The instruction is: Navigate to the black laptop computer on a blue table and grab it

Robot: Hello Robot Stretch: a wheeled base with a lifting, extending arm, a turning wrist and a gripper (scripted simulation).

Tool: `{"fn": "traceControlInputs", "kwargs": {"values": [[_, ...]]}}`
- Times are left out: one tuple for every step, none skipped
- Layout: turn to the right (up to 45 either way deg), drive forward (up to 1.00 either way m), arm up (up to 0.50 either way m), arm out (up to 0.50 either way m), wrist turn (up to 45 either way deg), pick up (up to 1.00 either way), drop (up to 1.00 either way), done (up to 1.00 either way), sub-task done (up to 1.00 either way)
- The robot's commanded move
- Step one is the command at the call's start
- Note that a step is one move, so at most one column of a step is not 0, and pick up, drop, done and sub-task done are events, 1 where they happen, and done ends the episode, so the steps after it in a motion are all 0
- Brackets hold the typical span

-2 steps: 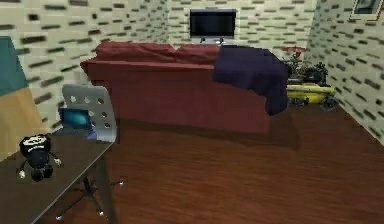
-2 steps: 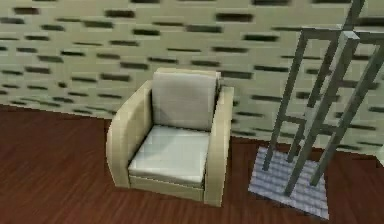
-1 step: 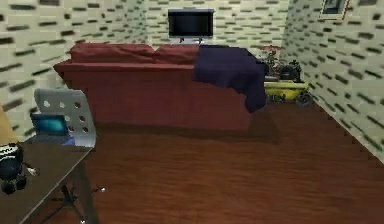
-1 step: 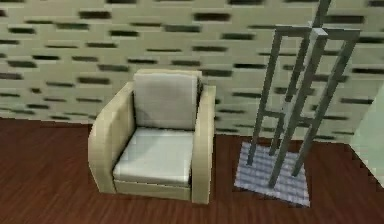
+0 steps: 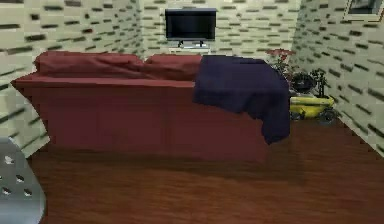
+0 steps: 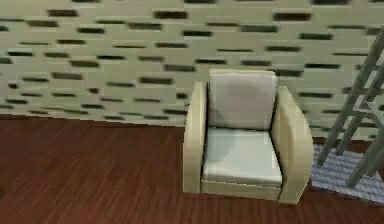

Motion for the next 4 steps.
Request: {"fn": "traceControlInputs", "kwargs": {"values": [[-45.0, 0.0, 0.0, 0.0, 0.0, 0.0, 0.0, 0.0, 0.0], [-45.0, 0.0, 0.0, 0.0, 0.0, 0.0, 0.0, 0.0, 0.0], [-45.0, 0.0, 0.0, 0.0, 0.0, 0.0, 0.0, 0.0, 0.0], [-15.0, 0.0, 0.0, 0.0, 0.0, 0.0, 0.0, 0.0, 0.0]]}}
